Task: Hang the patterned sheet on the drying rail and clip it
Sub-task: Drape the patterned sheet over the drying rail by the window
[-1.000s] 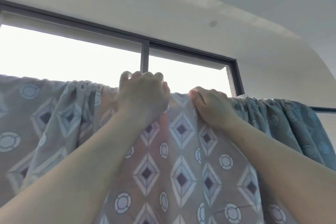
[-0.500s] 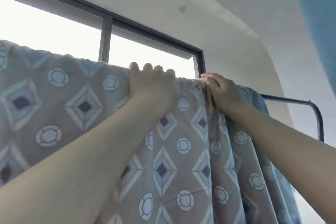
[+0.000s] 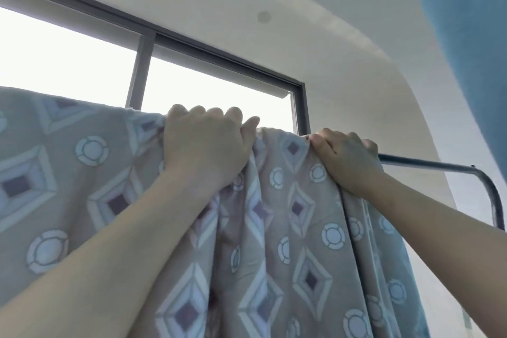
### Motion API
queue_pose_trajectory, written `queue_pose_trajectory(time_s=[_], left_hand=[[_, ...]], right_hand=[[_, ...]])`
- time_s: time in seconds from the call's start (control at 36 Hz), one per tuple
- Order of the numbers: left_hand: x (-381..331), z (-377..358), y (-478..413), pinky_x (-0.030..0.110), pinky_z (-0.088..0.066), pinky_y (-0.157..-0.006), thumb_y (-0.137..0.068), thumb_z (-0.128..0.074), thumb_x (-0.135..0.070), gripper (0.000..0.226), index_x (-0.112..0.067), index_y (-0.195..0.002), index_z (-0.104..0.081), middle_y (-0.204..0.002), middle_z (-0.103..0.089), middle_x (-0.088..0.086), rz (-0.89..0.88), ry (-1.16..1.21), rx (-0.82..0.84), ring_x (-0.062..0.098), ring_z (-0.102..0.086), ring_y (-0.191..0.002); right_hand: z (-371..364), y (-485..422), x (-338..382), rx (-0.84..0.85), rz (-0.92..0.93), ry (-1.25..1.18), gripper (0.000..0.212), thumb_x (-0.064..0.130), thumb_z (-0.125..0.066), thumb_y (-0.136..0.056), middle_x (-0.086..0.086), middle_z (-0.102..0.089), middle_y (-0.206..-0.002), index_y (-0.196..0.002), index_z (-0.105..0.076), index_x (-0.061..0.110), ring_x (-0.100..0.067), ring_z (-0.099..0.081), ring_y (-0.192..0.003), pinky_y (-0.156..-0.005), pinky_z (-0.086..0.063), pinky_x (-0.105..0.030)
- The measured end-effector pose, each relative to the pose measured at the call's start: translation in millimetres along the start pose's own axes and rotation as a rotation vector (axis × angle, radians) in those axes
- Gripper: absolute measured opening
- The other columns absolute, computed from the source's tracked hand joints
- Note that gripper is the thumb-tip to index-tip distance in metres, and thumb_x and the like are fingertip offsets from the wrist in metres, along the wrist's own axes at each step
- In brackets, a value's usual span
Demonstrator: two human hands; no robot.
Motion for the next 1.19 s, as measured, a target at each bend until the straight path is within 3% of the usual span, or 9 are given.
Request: queue_pose_trajectory(time_s=[0.14,0.31,0.44,0.56,0.72,0.83,0.92,1.0,1.19], left_hand=[[-6,-7,-10,0.041,-0.028,-0.091,-0.097,-0.016,-0.039,0.05,-0.015,-0.097,-0.059,-0.093,-0.063,0.007,0.103,0.001,0.076,0.025,-0.052,-0.091],[-23,-15,-10,0.039,-0.03,-0.085,-0.096,-0.02,-0.036,0.039,-0.017,-0.088,-0.054,-0.094,-0.065,0.004,0.033,0.03,0.012,0.024,-0.053,-0.086],[-1,-16,-6,0.04,-0.029,-0.09,-0.096,-0.017,-0.04,0.042,-0.019,-0.079,-0.05,-0.092,-0.064,0.004,0.088,0.038,0.032,0.023,-0.049,-0.086],[2,-14,-5,0.041,-0.028,-0.094,-0.096,-0.018,-0.038,0.048,-0.017,-0.095,-0.062,-0.097,-0.063,0.003,0.097,-0.051,0.105,0.025,-0.051,-0.099],[-45,-14,-9,0.046,-0.019,-0.104,-0.098,-0.019,-0.035,0.039,-0.023,-0.118,-0.05,-0.122,-0.056,0.001,-0.086,0.027,0.124,0.024,-0.043,-0.119],[-66,-21,-12,0.044,-0.026,-0.095,-0.098,-0.02,-0.035,0.034,-0.023,-0.109,-0.049,-0.109,-0.059,0.002,-0.112,0.074,0.146,0.025,-0.05,-0.105],[-73,-24,-13,0.043,-0.026,-0.093,-0.096,-0.025,-0.029,0.016,-0.023,-0.091,-0.039,-0.102,-0.058,0.001,-0.043,0.079,0.119,0.024,-0.048,-0.101],[-96,-29,-18,0.043,-0.026,-0.093,-0.095,-0.025,-0.026,0.016,-0.02,-0.092,-0.039,-0.107,-0.057,0.001,-0.081,0.115,0.175,0.024,-0.046,-0.104],[-142,-46,-31,0.043,-0.025,-0.097,-0.099,-0.018,-0.038,0.037,-0.022,-0.119,-0.045,-0.115,-0.056,0.005,-0.188,0.124,0.205,0.026,-0.048,-0.109]], right_hand=[[-6,-13,-6,-0.034,-0.059,-0.019,0.03,0.029,-0.02,-0.094,-0.002,-0.054,-0.116,-0.096,-0.049,0.021,-0.018,-0.034,-0.096,-0.098,-0.024,-0.043],[-14,-5,32,-0.043,0.354,-0.174,0.043,0.047,-0.016,-0.095,0.006,-0.061,-0.1,-0.104,-0.054,0.03,-0.017,-0.049,-0.1,-0.095,-0.027,-0.04],[-18,-12,-20,-0.008,0.182,-0.16,0.046,0.047,-0.011,-0.095,0.01,-0.053,-0.084,-0.089,-0.052,0.027,-0.017,-0.043,-0.094,-0.095,-0.022,-0.038],[-15,-16,-34,-0.012,0.036,-0.09,0.037,0.035,-0.017,-0.099,0.0,-0.057,-0.104,-0.094,-0.052,0.025,-0.02,-0.041,-0.099,-0.099,-0.021,-0.041],[-13,-11,7,0.003,0.288,-0.28,0.05,0.043,-0.016,-0.089,0.008,-0.061,-0.115,-0.113,-0.058,0.028,-0.013,-0.048,-0.11,-0.096,-0.023,-0.035],[-6,-7,-30,-0.061,0.184,-0.129,0.05,0.042,-0.015,-0.089,0.008,-0.061,-0.103,-0.104,-0.059,0.026,-0.014,-0.049,-0.104,-0.104,-0.022,-0.038],[0,-4,-72,-0.039,0.016,-0.118,0.052,0.048,-0.017,-0.084,0.003,-0.061,-0.12,-0.109,-0.059,0.031,-0.024,-0.05,-0.117,-0.103,-0.031,-0.048],[0,-4,-88,-0.011,-0.042,-0.091,0.056,0.051,-0.026,-0.085,-0.001,-0.056,-0.13,-0.124,-0.055,0.025,-0.024,-0.045,-0.123,-0.101,-0.033,-0.036],[9,-1,-104,-0.043,-0.167,-0.496,0.035,0.027,-0.035,-0.098,0.0,-0.06,-0.126,-0.118,-0.062,0.018,-0.015,-0.05,-0.119,-0.105,-0.035,-0.034]])
Point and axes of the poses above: each hand's wrist, its own y-axis away from the middle knuckle, its own z-axis out of the back of the hand, x = y × z, the point moved 1 cm from there along -y, towards the middle knuckle
